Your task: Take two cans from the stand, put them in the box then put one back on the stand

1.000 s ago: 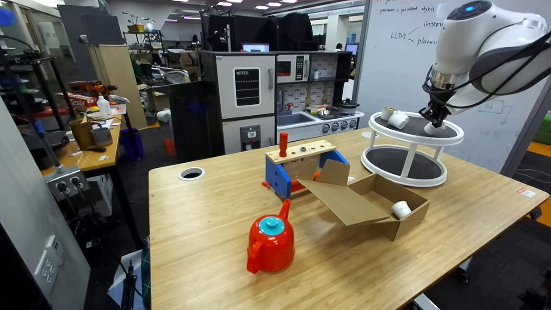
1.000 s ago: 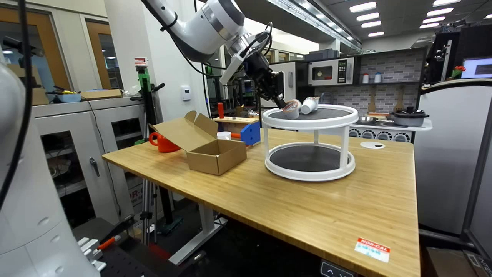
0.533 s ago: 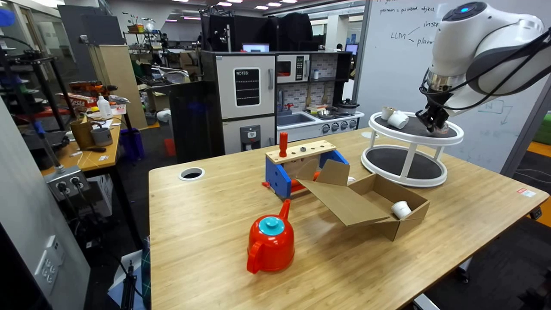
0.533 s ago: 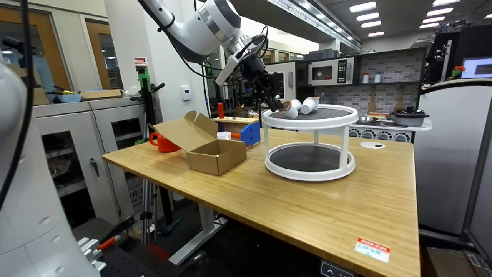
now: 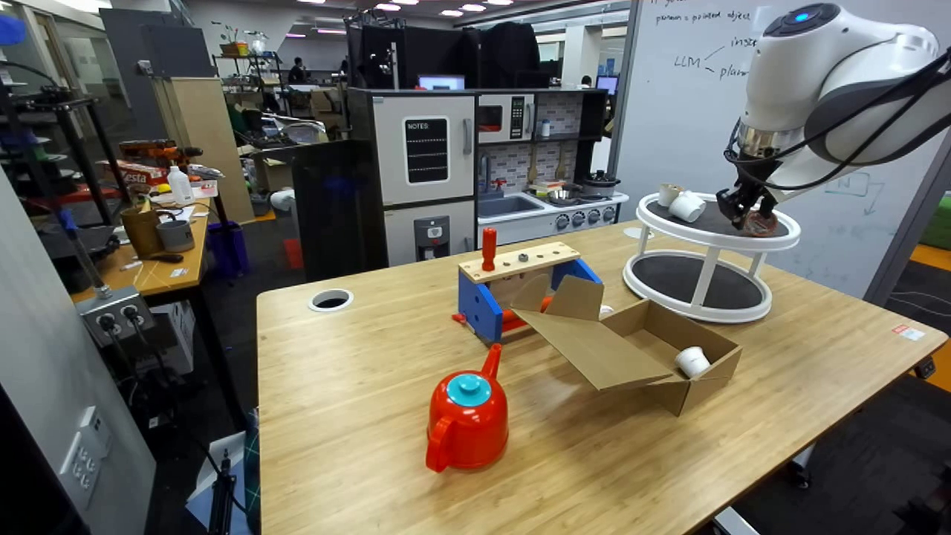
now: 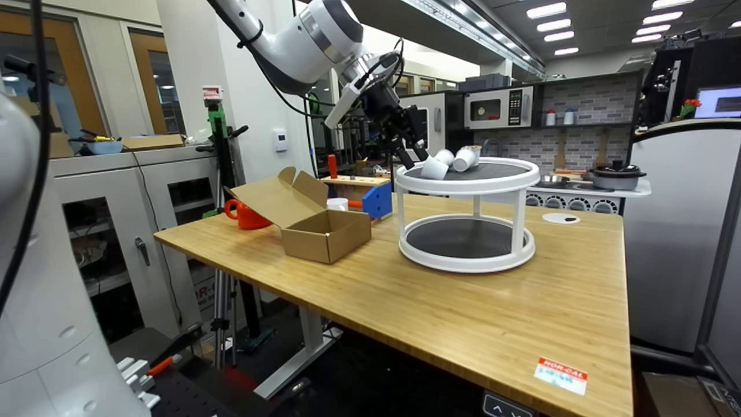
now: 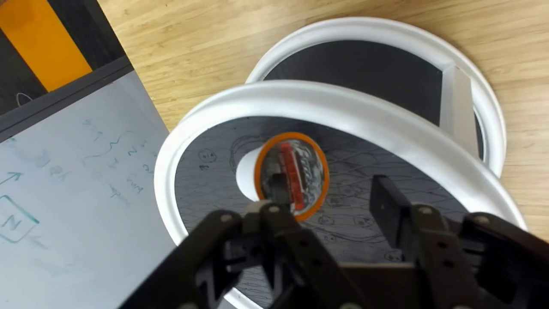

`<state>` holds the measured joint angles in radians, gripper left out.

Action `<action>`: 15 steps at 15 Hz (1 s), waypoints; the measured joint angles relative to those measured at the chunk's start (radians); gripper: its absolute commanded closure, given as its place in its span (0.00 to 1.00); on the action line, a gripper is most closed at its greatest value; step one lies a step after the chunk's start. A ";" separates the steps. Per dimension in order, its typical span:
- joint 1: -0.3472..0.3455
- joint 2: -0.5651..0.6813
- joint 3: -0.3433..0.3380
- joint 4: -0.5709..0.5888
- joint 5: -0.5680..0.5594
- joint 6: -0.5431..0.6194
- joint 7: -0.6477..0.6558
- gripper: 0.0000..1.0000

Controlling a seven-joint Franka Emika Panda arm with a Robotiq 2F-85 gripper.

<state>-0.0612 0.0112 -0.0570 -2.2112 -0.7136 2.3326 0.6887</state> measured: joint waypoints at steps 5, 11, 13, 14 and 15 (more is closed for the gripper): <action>0.001 0.000 0.000 0.000 0.002 0.007 0.000 0.00; 0.014 -0.002 0.001 -0.002 0.046 0.056 -0.012 0.00; 0.017 -0.008 0.002 -0.002 0.054 0.075 -0.013 0.00; 0.017 -0.010 0.002 -0.002 0.055 0.076 -0.013 0.00; 0.017 -0.010 0.001 -0.002 0.055 0.077 -0.013 0.00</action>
<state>-0.0439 0.0011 -0.0555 -2.2134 -0.6587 2.4091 0.6753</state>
